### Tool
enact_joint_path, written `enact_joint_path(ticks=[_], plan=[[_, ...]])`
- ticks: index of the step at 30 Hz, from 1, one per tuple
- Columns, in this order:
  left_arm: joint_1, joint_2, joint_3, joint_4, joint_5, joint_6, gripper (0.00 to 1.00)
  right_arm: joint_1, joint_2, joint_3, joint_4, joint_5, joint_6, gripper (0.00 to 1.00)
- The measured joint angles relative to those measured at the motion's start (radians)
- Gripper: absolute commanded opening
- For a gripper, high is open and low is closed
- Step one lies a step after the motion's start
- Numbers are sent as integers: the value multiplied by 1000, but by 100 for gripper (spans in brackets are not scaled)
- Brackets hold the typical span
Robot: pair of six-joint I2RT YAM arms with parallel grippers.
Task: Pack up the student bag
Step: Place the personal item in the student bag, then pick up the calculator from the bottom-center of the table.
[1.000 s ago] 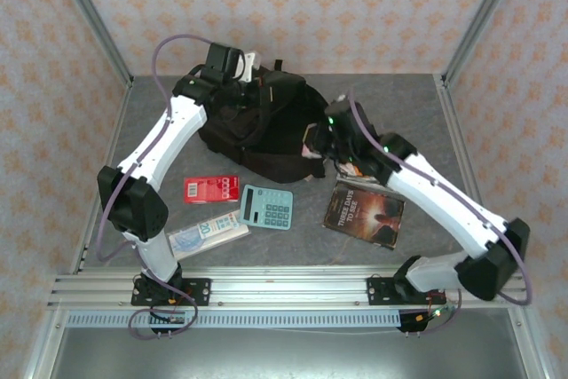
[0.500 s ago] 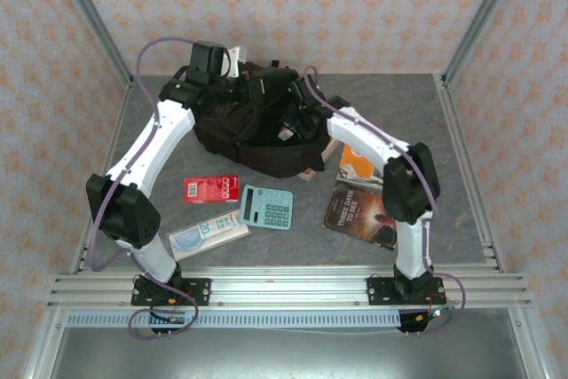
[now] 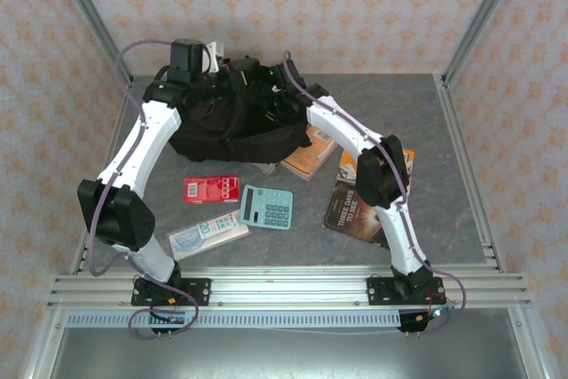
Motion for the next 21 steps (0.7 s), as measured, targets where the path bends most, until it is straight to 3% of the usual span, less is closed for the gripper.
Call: enact_joint_path(ticks=[4, 14, 21], plan=[[40, 0, -29, 6, -8, -37, 0, 0, -70, -20, -78, 46, -101, 87], [99, 0, -77, 55, -60, -97, 0, 3, -459, -333, -110, 140, -253, 85], [99, 0, -96, 60, -102, -103, 0, 93, -431, -398, -236, 224, -314, 72]])
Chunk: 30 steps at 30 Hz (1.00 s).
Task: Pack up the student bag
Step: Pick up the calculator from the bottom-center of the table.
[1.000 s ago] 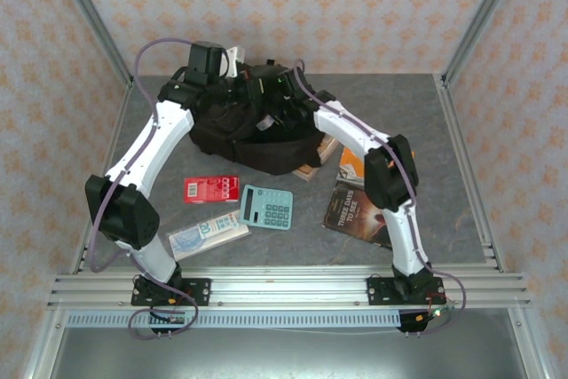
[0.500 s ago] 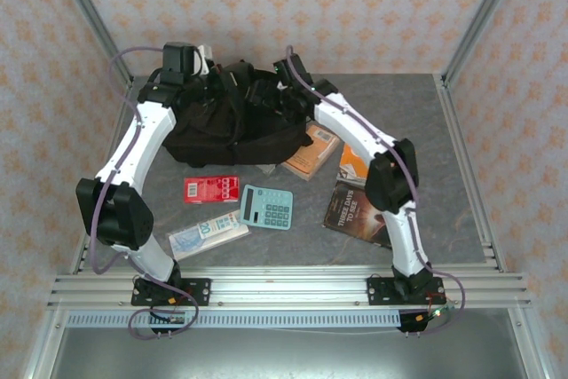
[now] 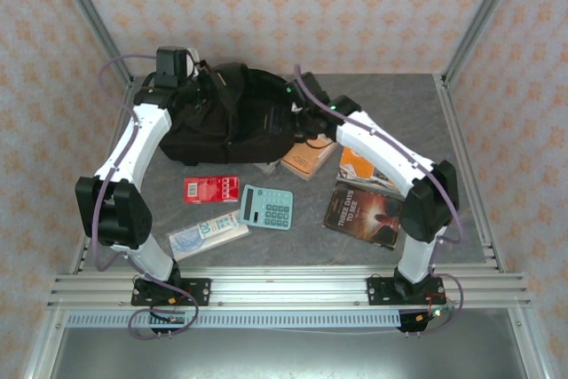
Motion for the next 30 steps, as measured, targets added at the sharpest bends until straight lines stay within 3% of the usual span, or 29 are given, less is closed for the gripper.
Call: enact_joint_path(ticks=[7, 12, 16, 21, 30], plan=[[0, -24, -40, 1, -38, 4, 0, 214, 220, 212, -221, 119, 60, 64], [0, -25, -47, 2, -59, 7, 0, 357, 466, 552, -425, 245, 115, 82], [0, -30, -48, 2, -63, 8, 0, 416, 642, 788, -594, 337, 169, 81], [0, -34, -51, 2, -63, 7, 0, 422, 697, 807, -690, 385, 245, 72], [0, -34, -51, 2, -63, 6, 0, 429, 717, 809, -713, 398, 332, 67]])
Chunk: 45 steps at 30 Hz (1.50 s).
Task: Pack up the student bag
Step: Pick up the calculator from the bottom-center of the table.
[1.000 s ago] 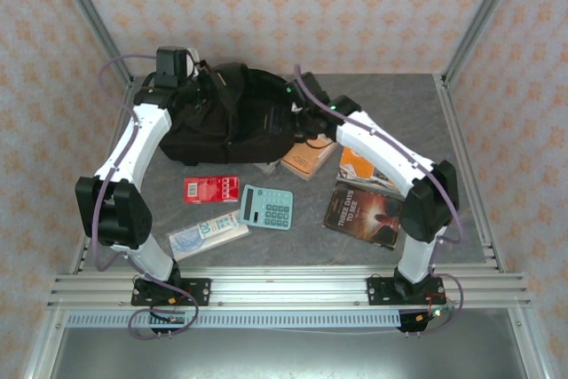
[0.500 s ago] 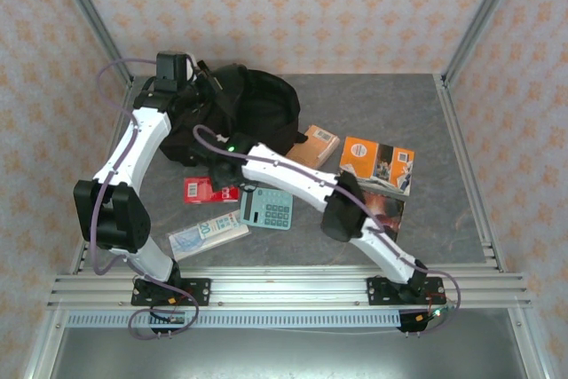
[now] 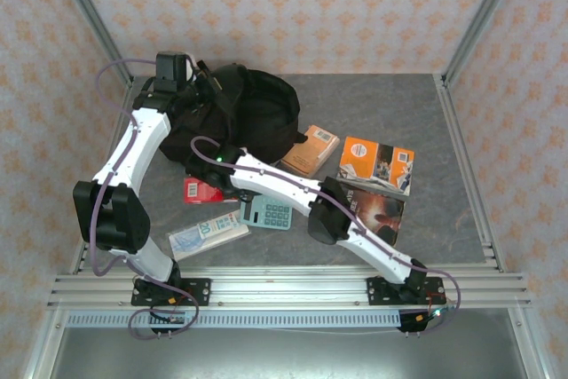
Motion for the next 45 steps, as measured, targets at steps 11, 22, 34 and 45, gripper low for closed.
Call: enact_joint_path(ticks=[11, 22, 34, 45], plan=[[1, -2, -10, 3, 4, -18, 0, 25, 96, 1, -16, -8, 10, 55], [14, -3, -13, 6, 11, -26, 0, 32, 102, 3, -62, 16, -3, 47], [14, -4, -15, 12, 15, -34, 0, 57, 96, -142, -159, 204, -21, 42], [14, -4, -25, 24, 16, -51, 0, 84, 52, -254, -169, 246, -34, 49]])
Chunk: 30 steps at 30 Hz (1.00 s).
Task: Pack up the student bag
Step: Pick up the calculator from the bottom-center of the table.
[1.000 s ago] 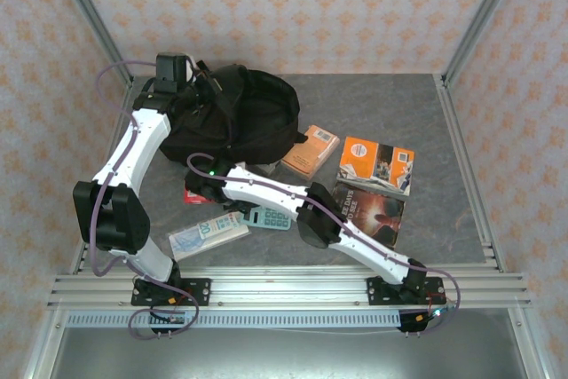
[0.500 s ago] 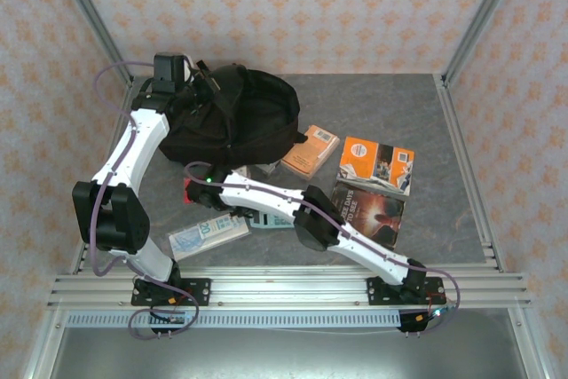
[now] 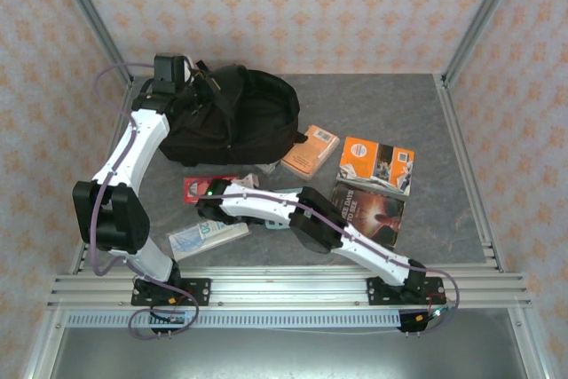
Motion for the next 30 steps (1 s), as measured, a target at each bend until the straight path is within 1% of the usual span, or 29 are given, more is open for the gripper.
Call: enact_joint_path(ticks=[7, 13, 18, 20, 22, 25, 28, 29, 30], plan=[[0, 0, -1, 3, 3, -1, 0, 24, 0, 45, -3, -5, 2, 47], [0, 0, -1, 4, 3, -1, 0, 39, 0, 45, -3, -10, 6, 46], [0, 0, -1, 4, 3, 0, 0, 41, 0, 16, -3, -9, 18, 42], [0, 0, -1, 4, 3, 0, 0, 41, 0, 1, -3, -8, 21, 37], [0, 0, -1, 4, 3, -1, 0, 41, 0, -15, -7, 0, 26, 25], [4, 0, -1, 4, 5, -1, 0, 42, -5, -31, -18, 27, 38, 10], [8, 0, -2, 4, 6, -1, 0, 48, -23, -38, -18, 47, 53, 5], [8, 0, -2, 4, 9, -1, 0, 47, -30, -38, -18, 47, 55, 1], [8, 0, -2, 5, 11, -1, 0, 45, -34, -38, -18, 45, 55, 0]])
